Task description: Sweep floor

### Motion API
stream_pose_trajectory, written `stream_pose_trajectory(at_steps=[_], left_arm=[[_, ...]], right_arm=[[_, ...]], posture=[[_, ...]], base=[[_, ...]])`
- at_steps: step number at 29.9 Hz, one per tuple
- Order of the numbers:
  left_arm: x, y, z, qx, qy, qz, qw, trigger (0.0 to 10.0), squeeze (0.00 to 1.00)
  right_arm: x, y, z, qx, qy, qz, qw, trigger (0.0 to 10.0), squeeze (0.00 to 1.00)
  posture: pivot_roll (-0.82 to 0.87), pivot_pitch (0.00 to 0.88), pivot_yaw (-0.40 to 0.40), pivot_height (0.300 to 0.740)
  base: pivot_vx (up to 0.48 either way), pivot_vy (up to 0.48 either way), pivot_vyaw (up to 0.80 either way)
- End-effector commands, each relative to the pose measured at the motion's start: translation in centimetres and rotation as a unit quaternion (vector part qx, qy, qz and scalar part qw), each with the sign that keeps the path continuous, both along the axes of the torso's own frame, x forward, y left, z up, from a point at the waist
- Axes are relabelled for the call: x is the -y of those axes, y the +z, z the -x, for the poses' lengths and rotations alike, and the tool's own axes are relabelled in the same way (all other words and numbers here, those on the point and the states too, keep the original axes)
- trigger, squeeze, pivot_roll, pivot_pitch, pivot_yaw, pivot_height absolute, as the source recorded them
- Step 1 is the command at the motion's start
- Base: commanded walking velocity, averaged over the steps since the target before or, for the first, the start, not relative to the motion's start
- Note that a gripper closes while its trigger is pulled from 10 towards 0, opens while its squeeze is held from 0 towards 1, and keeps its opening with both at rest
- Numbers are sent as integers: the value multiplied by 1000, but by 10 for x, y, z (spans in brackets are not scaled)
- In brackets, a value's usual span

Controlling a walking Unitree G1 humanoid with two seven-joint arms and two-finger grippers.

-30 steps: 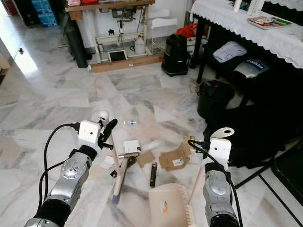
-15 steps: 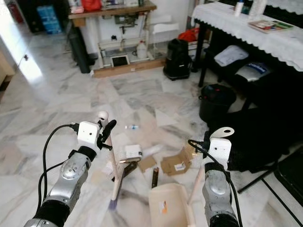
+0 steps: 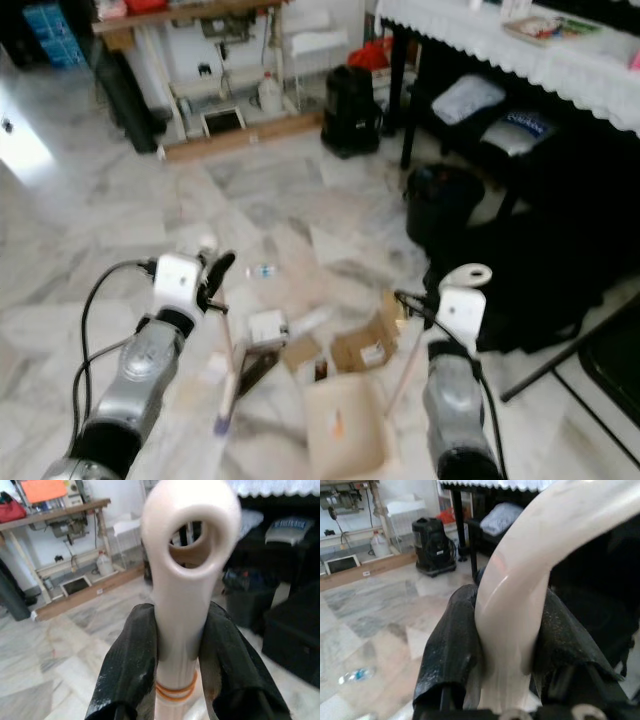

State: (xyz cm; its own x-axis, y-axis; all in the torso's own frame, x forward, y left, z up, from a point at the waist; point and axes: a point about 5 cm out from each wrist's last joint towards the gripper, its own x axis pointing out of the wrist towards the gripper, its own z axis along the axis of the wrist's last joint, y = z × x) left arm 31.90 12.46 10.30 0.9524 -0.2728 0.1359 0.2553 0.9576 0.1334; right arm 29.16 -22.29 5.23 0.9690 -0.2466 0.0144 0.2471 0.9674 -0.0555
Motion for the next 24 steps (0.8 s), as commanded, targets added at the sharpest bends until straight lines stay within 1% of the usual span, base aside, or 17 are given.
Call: stream_pose_trajectory(at_steps=[1, 2, 3, 17, 24], left_arm=[[-8, 10, -2, 23, 9, -6, 1000, 10000, 0], [-8, 10, -2, 24, 9, -6, 1000, 10000, 0], [-9, 10, -2, 24, 9, -6, 1000, 10000, 0], [-10, 10, -2, 25, 9, -2, 1000, 10000, 0], [-8, 9, 0, 18, -1, -1, 1000, 10000, 0]], right_arm=[[-9, 11, -8, 27, 13, -3, 1000, 10000, 0], [-9, 11, -8, 27, 14, 0, 1000, 10000, 0], [-9, 12, -8, 30, 15, 1, 999, 10000, 0], [-8, 11, -6, 28, 11, 6, 1000, 10000, 0], [-6, 5, -3, 16, 5, 13, 1000, 10000, 0]], posture=[[-120, 0, 31, 740], [-120, 0, 31, 740], [-118, 0, 31, 740], [-120, 0, 33, 740], [-121, 0, 33, 740]], base=[[274, 0, -775], [274, 0, -775], [255, 0, 0], [0, 0, 0], [0, 0, 0]])
